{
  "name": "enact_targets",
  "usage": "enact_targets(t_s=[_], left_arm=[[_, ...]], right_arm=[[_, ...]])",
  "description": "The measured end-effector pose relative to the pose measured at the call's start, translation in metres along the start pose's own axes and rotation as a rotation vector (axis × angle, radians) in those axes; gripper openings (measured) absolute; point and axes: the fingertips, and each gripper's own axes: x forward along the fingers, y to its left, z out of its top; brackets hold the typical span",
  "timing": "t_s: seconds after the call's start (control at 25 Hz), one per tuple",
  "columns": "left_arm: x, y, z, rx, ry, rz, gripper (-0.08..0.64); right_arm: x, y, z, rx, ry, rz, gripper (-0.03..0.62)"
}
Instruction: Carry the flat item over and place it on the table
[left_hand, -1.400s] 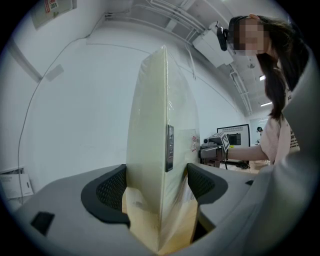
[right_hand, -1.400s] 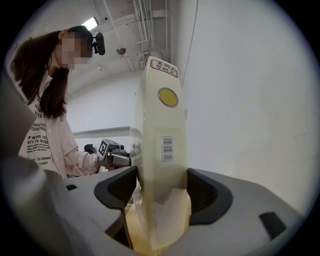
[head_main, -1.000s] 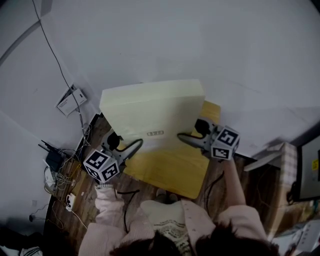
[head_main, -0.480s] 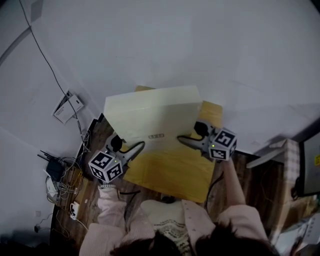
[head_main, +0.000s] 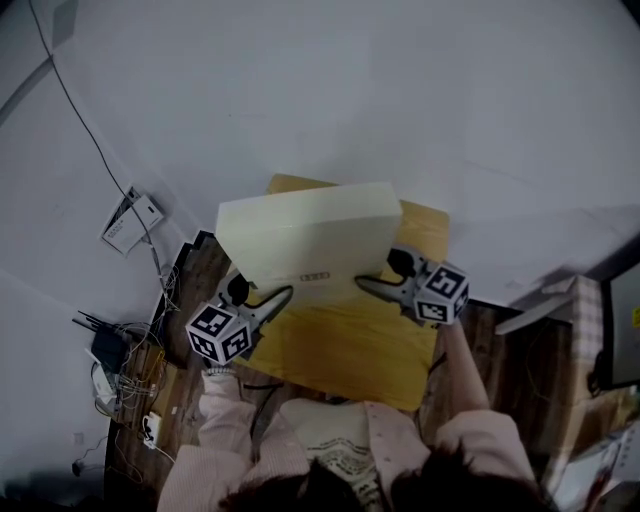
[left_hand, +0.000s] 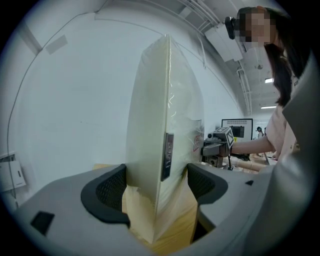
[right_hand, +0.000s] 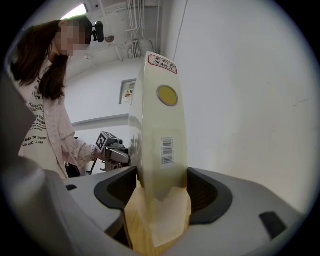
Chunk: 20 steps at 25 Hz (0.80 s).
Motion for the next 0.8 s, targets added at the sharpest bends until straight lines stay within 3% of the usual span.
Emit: enact_targets(t_s=[0.8], left_arm=[[0.028, 0.009, -0.055, -0.018, 0.077, 0.01, 0.379]], right_arm=[[0.005, -0.013, -0.059, 0.032, 0.064, -0.044, 0.308]])
